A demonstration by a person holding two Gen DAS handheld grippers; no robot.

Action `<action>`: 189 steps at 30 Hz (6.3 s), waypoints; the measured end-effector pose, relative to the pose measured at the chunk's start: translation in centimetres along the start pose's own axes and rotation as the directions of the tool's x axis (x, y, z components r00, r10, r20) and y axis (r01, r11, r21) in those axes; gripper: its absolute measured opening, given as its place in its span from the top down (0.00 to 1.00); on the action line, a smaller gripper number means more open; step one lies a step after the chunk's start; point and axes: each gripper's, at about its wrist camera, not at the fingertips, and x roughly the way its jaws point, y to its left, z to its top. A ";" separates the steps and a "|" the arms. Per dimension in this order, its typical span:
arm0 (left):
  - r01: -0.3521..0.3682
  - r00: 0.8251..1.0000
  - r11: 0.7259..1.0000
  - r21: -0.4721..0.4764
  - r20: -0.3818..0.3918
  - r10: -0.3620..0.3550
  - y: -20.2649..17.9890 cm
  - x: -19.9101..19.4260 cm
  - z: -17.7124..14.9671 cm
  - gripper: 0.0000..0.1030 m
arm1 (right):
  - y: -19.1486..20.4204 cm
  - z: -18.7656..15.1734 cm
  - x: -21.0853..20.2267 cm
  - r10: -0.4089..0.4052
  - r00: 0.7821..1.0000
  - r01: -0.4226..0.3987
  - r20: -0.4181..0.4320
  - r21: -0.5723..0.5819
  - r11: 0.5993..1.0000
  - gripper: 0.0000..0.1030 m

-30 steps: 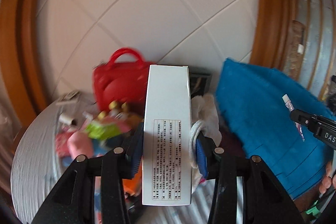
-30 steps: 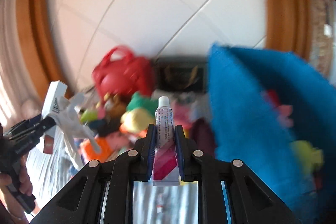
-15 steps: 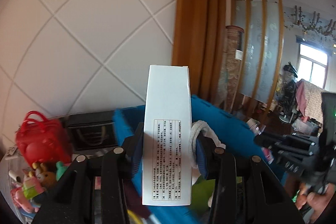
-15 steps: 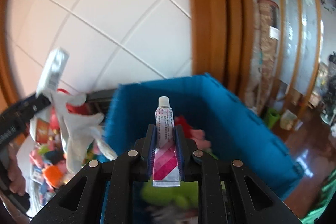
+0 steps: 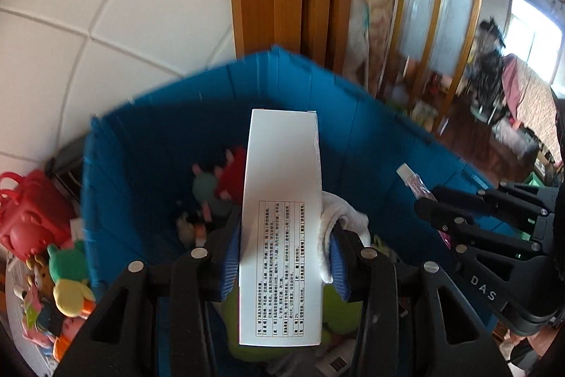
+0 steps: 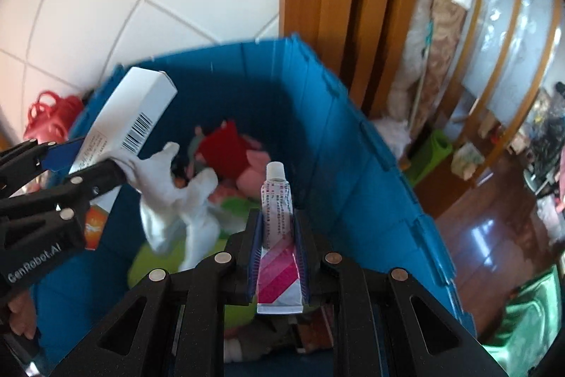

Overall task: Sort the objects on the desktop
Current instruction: 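Carry the box, glove and tube into the blue bin and open both tools, then move both open tools back over the pile on the bed, then grasp the blue floss-pick box with the left tool while the right tool grasps a small white tube, then carry the floss-pick box and small tube over the blue bin with both tools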

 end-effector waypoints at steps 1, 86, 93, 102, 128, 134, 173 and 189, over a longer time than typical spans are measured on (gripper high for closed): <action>-0.001 1.000 1.000 -0.007 -0.019 0.001 -0.1 0.5 -0.1 0.59 | -0.1 0.1 0.6 0.002 1.000 -0.002 -0.017 -0.011 1.000 0.83; -0.423 0.899 0.757 -0.499 -0.332 0.284 42.6 -5.8 -51.2 0.42 | 40.2 -20.9 15.1 0.173 0.941 -0.236 -0.292 -0.197 0.952 0.00; -0.443 0.886 0.759 -0.477 -0.362 0.290 42.5 -4.3 -51.5 0.42 | 40.1 -22.8 18.1 0.165 0.917 -0.239 -0.363 -0.170 0.956 0.55; -0.440 0.889 0.725 -0.530 -0.370 0.269 42.0 -5.5 -52.8 0.42 | 41.5 -24.0 19.4 0.106 0.918 -0.215 -0.383 -0.252 0.944 0.85; -0.392 0.918 0.794 -0.464 -0.255 0.304 36.3 -7.8 -45.8 0.43 | 41.2 -22.9 16.8 0.221 0.897 -0.349 -0.383 -0.305 0.886 0.88; -0.401 0.908 0.789 -0.464 -0.318 0.274 35.1 -5.2 -46.8 0.43 | 42.4 -23.4 19.5 0.179 0.883 -0.362 -0.433 -0.388 0.847 0.82; 0.011 0.980 0.998 0.059 0.200 -0.023 4.4 -10.7 -10.4 0.43 | 12.6 -6.6 -8.4 -0.047 0.950 0.090 0.310 -0.127 0.988 0.86; 0.067 0.985 0.991 0.114 -0.163 -0.048 -1.0 -0.1 -6.4 0.43 | 1.7 -4.8 1.6 -0.077 0.996 0.068 -0.036 -0.204 0.977 0.86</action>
